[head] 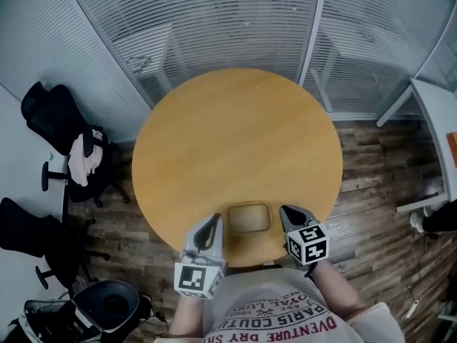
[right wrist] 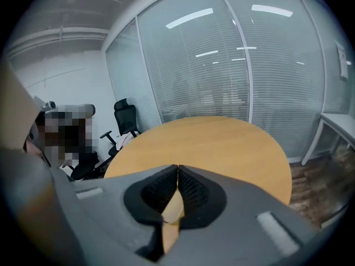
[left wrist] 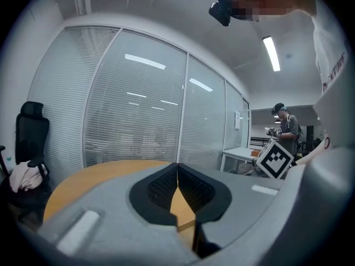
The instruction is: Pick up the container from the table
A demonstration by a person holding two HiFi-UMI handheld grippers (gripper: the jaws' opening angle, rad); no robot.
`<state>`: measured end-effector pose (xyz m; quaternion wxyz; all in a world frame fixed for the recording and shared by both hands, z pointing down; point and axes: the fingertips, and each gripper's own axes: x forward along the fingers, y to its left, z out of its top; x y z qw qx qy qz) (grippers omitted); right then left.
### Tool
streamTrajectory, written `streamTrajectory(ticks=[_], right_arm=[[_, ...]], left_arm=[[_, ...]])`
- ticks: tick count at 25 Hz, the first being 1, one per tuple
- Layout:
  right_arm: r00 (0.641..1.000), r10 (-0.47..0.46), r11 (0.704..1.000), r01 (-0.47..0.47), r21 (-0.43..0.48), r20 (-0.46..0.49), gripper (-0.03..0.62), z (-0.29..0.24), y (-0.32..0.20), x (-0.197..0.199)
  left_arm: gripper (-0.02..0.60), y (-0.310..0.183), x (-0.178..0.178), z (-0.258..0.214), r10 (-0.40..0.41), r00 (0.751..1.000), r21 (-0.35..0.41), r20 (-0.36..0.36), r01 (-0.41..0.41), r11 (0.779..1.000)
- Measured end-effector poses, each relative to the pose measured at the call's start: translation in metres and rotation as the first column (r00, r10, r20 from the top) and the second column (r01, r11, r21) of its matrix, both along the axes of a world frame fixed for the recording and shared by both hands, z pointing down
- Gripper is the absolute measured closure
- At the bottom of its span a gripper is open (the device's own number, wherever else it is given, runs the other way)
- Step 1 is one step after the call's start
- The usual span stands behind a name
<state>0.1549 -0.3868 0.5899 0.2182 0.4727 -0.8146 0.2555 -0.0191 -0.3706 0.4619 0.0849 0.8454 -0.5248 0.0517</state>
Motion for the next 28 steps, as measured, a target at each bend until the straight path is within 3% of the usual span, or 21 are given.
streamTrajectory(ticks=[4, 8, 12, 16, 21, 28], right_arm=[[1.0, 0.024, 0.996, -0.025, -0.08, -0.005, 0.588, 0.032, -0.009, -0.005], [0.998, -0.012, 0.988, 0.002, -0.152, -0.063, 0.518, 0.074, -0.015, -0.013], [0.995, -0.014, 0.966, -0.013, -0.257, -0.103, 0.5, 0.115, -0.013, -0.017], [0.993, -0.007, 0.937, -0.035, -0.347, -0.121, 0.494, 0.144, -0.009, -0.022], [0.987, -0.018, 0.914, -0.048, -0.404, -0.157, 0.494, 0.167, -0.003, -0.017], [0.986, 0.04, 0.879, -0.111, -0.463, -0.16, 0.494, 0.184, 0.0, -0.012]], left_arm=[[0.572, -0.016, -0.008, 0.018, 0.009, 1.0, -0.03, 0.007, -0.009, 1.0], [0.572, -0.029, -0.019, 0.034, -0.021, 1.0, -0.046, 0.013, 0.021, 0.999], [0.574, -0.038, -0.036, 0.04, -0.074, 0.997, -0.041, -0.024, 0.073, 0.996], [0.572, -0.044, -0.049, 0.05, -0.079, 0.996, -0.061, -0.026, 0.078, 0.995], [0.572, -0.038, -0.046, 0.059, -0.09, 0.996, -0.077, -0.021, 0.088, 0.993], [0.574, -0.028, -0.047, 0.069, -0.091, 0.996, -0.104, -0.008, 0.09, 0.991]])
